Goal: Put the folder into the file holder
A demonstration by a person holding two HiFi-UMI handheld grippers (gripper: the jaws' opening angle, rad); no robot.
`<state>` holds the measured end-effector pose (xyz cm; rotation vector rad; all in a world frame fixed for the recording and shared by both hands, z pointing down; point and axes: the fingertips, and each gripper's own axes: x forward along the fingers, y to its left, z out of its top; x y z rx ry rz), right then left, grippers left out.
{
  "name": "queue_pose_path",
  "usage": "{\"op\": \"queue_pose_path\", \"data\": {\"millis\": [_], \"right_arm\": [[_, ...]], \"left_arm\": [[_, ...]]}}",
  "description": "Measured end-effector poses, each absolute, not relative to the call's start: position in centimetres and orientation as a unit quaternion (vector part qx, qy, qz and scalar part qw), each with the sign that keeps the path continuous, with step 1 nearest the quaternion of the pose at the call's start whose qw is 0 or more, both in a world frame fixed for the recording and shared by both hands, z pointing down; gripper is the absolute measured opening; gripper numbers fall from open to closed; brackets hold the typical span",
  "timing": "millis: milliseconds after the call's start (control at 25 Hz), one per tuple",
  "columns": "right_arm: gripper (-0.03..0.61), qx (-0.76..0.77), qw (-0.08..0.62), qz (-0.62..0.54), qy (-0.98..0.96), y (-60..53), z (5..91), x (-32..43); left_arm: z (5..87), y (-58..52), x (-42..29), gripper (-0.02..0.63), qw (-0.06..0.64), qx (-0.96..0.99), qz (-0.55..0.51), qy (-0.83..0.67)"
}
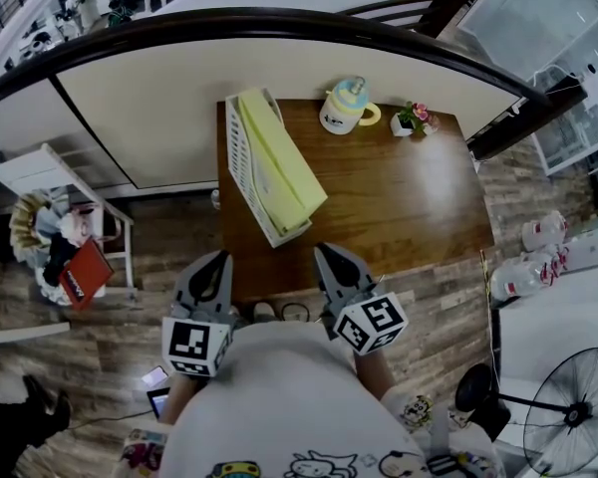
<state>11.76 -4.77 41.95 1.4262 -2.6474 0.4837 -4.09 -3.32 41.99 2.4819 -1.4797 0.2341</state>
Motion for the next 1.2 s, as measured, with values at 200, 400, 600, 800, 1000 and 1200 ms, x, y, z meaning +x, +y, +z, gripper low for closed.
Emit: {"op": "queue_pose_path", "data": {"millis": [200, 400, 600, 800, 1000, 1200], "right_arm": [[0.002, 0.474, 0.05, 0.168, -0.863, -4.5, 42.5, 11.8], [0.0, 0.479, 0.054, 0.175, -0.858, -4.4, 43.0, 12.2], [0.0, 0.482, 0.053, 0.181, -0.856, -4.5, 43.2, 12.4], [0.0, 0.483, 0.053, 0.183, -0.855, -4.5, 43.4, 12.4], [0.0, 0.482, 0.049, 0.183, -0.855, -4.6, 43.2, 12.4], [0.0, 0.479, 0.048, 0.181, -0.858, -4.6, 43.1, 12.2]], "left_arm": [[42.2, -3.1, -4.2, 0.005, 0.129, 0.847, 0.082, -0.509], [42.6, -3.0, -4.2, 0.005, 0.132, 0.847, 0.085, -0.508], [42.7, -2.9, -4.2, 0.005, 0.132, 0.847, 0.088, -0.508], [42.7, -3.0, -4.2, 0.005, 0.123, 0.848, 0.091, -0.508], [42.7, -2.9, -4.2, 0.005, 0.126, 0.846, 0.088, -0.51], [42.7, -2.7, -4.2, 0.005, 0.132, 0.844, 0.087, -0.512]]}}
